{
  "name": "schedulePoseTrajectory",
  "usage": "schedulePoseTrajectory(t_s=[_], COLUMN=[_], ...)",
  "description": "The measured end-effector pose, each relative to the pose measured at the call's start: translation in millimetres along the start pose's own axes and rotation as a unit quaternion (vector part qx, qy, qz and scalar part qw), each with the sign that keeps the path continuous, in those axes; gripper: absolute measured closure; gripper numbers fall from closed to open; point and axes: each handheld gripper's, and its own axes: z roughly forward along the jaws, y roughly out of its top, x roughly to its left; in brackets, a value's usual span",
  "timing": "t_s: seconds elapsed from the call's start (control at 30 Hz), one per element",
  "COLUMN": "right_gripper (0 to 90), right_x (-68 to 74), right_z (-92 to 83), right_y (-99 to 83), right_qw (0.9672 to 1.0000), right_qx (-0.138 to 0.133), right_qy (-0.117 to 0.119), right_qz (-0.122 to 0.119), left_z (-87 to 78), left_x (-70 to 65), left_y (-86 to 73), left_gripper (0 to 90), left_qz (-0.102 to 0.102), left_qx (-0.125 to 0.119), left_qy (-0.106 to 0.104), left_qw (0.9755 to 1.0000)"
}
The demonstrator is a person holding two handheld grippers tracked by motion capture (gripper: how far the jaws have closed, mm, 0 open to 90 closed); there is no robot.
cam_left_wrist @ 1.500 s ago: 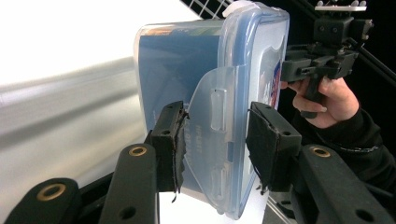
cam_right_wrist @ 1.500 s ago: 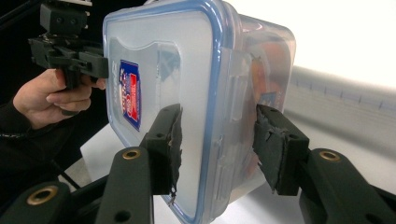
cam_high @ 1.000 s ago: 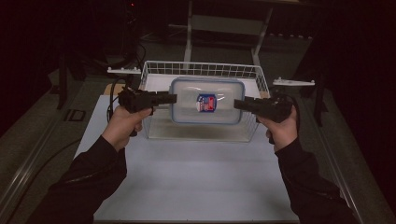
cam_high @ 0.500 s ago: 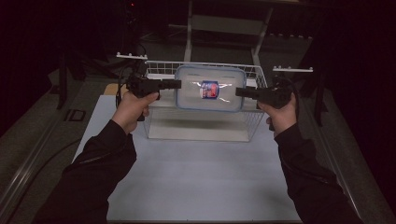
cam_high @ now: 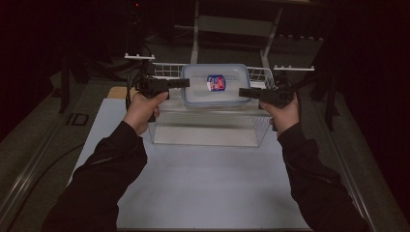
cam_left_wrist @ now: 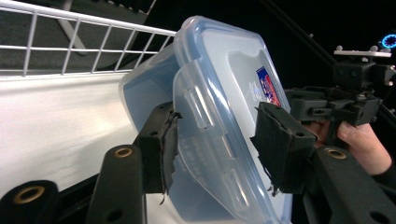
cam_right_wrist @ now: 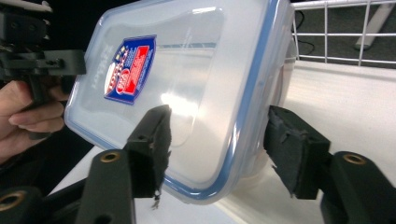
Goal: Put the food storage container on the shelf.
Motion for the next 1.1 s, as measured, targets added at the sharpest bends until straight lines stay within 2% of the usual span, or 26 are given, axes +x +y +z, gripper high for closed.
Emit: schedulePoseTrajectory(t_s=[0.07,0.17,0.27,0.3,0.4,0.47,0.5,0.53,0.57,0.63,0.73,0.83,0.9,1.0,1.07,1.1], right_gripper=[41.3,38.8,38.0,38.0,37.1,36.4,36.4,36.9,36.7,35.9,35.1,34.6,34.3,35.8,36.4,36.4], right_x=[-1.2,-0.4,-1.7,-1.7,-3.7,-5.1,-5.1,-6.0,-6.2,-5.0,-2.5,3.2,8.6,18.7,26.6,26.6], right_z=[1.3,4.4,6.3,6.3,7.4,8.2,8.2,8.5,8.0,5.9,-1.5,-11.4,-16.6,-22.8,-24.6,-24.6], right_y=[0.6,0.9,0.9,0.9,0.2,0.1,0.1,0.1,-0.1,0.2,0.7,-0.1,-1.0,-4.5,-8.5,-8.5], right_qw=[0.9999,0.9996,0.9990,0.9990,0.9978,0.9970,0.9970,0.9969,0.9968,0.9973,0.9981,0.9982,0.9982,0.9978,0.9972,0.9972], right_qx=[-0.004,-0.001,-0.004,-0.004,-0.009,-0.012,-0.012,-0.014,-0.018,-0.023,-0.034,-0.050,-0.056,-0.065,-0.069,-0.069], right_qy=[0.000,-0.006,-0.005,-0.005,-0.007,-0.006,-0.006,-0.004,-0.005,-0.009,-0.018,-0.020,-0.018,-0.009,-0.003,-0.003], right_qz=[0.016,0.027,0.044,0.044,0.065,0.076,0.076,0.077,0.078,0.069,0.049,0.028,0.011,-0.013,-0.030,-0.030], left_z=[2.1,7.5,12.3,12.3,18.9,21.3,21.3,22.9,22.6,20.3,10.5,0.6,-4.0,-9.7,-13.6,-13.6], left_x=[1.8,5.3,5.7,5.7,10.7,13.4,13.4,10.7,9.6,6.9,2.8,-2.4,-5.0,-9.5,-14.2,-14.2], left_y=[1.3,4.9,8.3,8.3,12.1,12.9,12.9,13.4,13.7,14.6,14.7,11.6,7.7,3.2,0.2,0.2], left_gripper=[48.1,45.8,44.3,44.0,42.4,41.4,40.6,40.6,38.5,36.3,36.1,33.1,27.1,22.3,16.8,14.2], left_qz=[-0.006,-0.024,-0.026,-0.026,-0.030,-0.035,-0.035,-0.014,-0.009,-0.001,0.017,0.035,0.054,0.066,0.081,0.081], left_qx=[-0.002,0.000,-0.003,-0.003,0.004,0.000,0.000,-0.006,-0.008,-0.015,-0.033,-0.051,-0.052,-0.049,-0.050,-0.050], left_qy=[0.007,0.019,0.036,0.036,0.052,0.049,0.049,0.064,0.068,0.082,0.092,0.075,0.057,0.039,0.031,0.031], left_qw=[1.0000,0.9995,0.9990,0.9990,0.9982,0.9982,0.9982,0.9978,0.9976,0.9965,0.9951,0.9952,0.9956,0.9959,0.9950,0.9950])
